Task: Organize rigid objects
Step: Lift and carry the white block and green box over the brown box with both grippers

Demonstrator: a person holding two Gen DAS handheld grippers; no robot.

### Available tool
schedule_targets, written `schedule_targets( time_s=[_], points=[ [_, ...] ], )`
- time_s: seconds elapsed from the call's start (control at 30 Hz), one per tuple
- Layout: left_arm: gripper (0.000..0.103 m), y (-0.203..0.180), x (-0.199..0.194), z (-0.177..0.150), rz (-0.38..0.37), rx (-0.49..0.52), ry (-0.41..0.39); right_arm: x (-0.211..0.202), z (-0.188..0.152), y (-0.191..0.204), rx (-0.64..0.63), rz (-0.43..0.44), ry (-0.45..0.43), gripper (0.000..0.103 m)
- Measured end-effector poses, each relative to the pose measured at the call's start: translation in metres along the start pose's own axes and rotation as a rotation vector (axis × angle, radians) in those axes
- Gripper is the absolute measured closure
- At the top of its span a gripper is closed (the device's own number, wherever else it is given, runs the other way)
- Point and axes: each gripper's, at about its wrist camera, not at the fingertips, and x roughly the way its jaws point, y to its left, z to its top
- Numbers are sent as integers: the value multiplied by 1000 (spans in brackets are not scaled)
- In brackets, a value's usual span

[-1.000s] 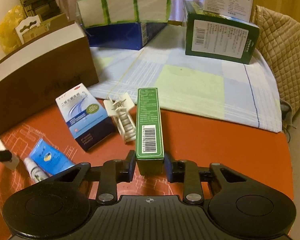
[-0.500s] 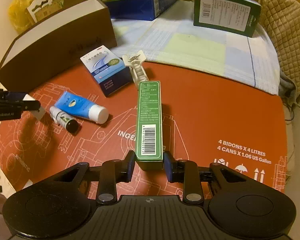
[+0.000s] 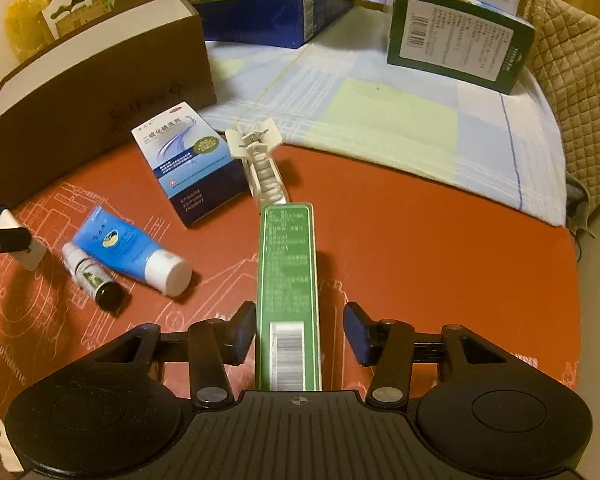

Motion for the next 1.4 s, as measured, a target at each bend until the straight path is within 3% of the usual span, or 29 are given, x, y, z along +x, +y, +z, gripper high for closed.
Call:
schedule_targets(
  time_s=[0.07, 0.13, 0.3, 0.5, 0.8, 1.13, 1.4],
  points=[
    [57, 2, -2, 0, 6, -6, -3, 4, 3, 1, -10, -6, 1, 60],
    [57, 4, -4, 0, 11, -12, -6, 5, 5, 3, -24, -1, 1, 76],
    [57, 10, -11, 3, 20, -27, -20, -3, 8, 5, -32, -3, -13, 76],
    [57, 13, -26, 16, 17, -33, -63, -35, 25, 7, -23, 25, -103, 76],
    [57, 20, -59, 48, 9, -37, -158, -72, 69, 36, -73, 156, -239, 76],
    [57, 58, -68, 84, 53, -96, -214, -72, 134, 91, -176, 299, -323, 76],
    [57, 100, -51, 112, 108, -145, -222, -50, 192, 135, -247, 370, -342, 76]
  ],
)
